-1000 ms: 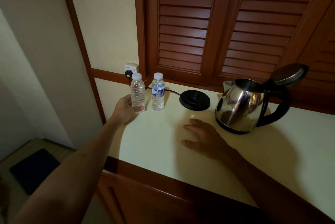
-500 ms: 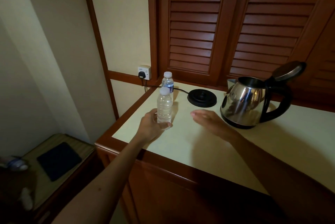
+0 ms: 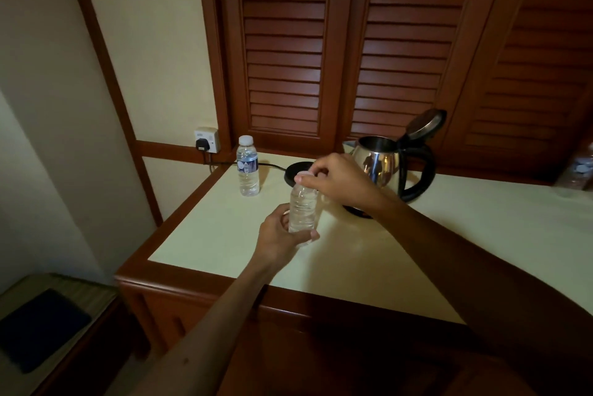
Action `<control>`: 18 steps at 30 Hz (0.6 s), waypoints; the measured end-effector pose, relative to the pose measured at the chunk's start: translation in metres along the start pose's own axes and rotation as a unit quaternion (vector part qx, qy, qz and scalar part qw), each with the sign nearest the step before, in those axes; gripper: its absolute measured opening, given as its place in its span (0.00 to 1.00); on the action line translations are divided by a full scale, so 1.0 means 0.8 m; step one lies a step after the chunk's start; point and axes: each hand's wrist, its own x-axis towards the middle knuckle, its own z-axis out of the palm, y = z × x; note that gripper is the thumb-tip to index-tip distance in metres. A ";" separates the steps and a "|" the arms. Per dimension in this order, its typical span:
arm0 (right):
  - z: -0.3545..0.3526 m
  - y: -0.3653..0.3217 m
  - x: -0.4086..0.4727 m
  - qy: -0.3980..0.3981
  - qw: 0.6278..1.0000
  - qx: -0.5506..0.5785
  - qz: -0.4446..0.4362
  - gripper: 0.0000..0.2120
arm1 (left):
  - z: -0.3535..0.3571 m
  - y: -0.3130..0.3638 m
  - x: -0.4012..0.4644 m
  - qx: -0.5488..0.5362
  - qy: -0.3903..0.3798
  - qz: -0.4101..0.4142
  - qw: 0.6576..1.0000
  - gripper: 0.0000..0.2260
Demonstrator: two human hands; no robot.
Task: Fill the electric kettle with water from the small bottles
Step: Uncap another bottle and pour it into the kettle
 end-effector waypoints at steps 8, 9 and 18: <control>-0.006 -0.027 0.019 -0.084 0.987 -0.134 -0.013 0.18 | -0.004 0.000 -0.002 -0.012 -0.007 0.020 1.000 0.25; -0.008 -0.029 0.019 -0.100 0.983 -0.152 -0.022 0.18 | -0.005 0.000 -0.001 -0.011 -0.011 0.020 1.000 0.25; -0.022 -0.019 0.018 -0.184 0.962 -0.160 -0.120 0.04 | -0.010 0.002 0.003 -0.030 -0.043 0.020 0.998 0.24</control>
